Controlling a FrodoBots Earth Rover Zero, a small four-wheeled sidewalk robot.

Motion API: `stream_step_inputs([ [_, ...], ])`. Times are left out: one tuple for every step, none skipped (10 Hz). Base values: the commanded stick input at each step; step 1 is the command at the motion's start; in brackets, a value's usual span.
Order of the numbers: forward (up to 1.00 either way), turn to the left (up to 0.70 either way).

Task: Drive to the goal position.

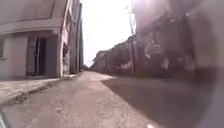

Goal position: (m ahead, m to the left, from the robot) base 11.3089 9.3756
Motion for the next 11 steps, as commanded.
stream_step_inputs([
  [0.45, 0.00],
  [0.54, 0.00],
  [0.60, 0.00],
  [0.60, 0.00],
  [0.60, 0.00],
  [0.60, 0.00],
  [0.60, 0.00],
  [0.60, 0.00],
  [0.60, 0.00],
  [0.60, 0.00],
  [0.60, 0.00],
])
